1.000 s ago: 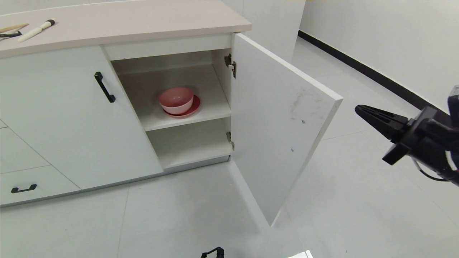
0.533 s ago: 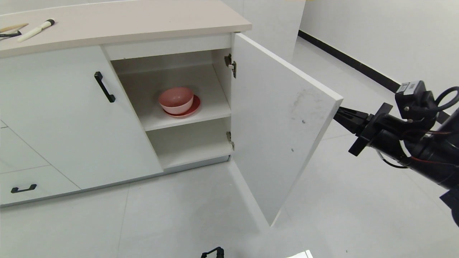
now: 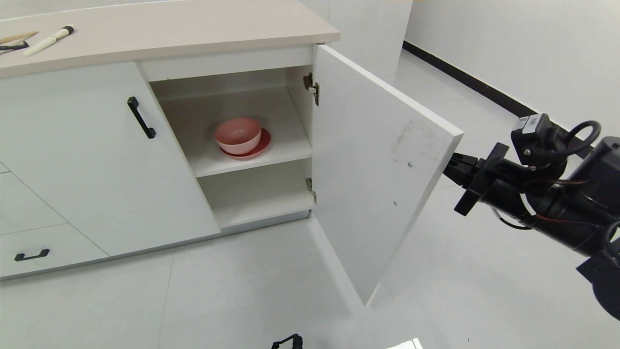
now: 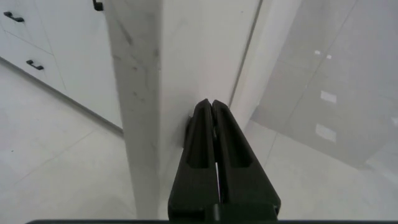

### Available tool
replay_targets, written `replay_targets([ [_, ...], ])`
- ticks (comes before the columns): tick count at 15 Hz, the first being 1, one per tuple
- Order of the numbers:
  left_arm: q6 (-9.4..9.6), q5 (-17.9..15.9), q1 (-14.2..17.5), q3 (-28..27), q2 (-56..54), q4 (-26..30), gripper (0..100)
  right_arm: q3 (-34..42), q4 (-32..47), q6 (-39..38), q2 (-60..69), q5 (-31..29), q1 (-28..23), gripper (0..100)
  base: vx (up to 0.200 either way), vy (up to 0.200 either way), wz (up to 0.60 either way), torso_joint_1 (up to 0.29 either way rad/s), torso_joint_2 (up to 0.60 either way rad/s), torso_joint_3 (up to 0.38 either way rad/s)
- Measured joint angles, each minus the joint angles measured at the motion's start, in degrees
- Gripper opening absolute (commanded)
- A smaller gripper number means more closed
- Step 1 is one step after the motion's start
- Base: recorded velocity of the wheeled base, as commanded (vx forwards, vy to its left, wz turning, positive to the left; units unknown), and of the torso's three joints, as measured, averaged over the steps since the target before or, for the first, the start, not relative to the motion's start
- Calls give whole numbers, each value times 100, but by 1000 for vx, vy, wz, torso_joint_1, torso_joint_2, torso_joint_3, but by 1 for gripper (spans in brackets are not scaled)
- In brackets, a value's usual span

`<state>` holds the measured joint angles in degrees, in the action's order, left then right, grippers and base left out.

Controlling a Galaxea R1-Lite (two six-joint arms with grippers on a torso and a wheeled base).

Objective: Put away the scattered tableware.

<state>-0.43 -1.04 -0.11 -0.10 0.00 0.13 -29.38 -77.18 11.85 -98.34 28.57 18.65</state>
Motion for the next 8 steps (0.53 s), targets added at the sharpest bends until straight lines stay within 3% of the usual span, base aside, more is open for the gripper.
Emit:
replay_targets([
  [8, 0, -2, 1, 0, 0, -2, 100, -20, 5, -2, -4, -2, 646, 0, 0, 0, 0, 0, 0, 0],
])
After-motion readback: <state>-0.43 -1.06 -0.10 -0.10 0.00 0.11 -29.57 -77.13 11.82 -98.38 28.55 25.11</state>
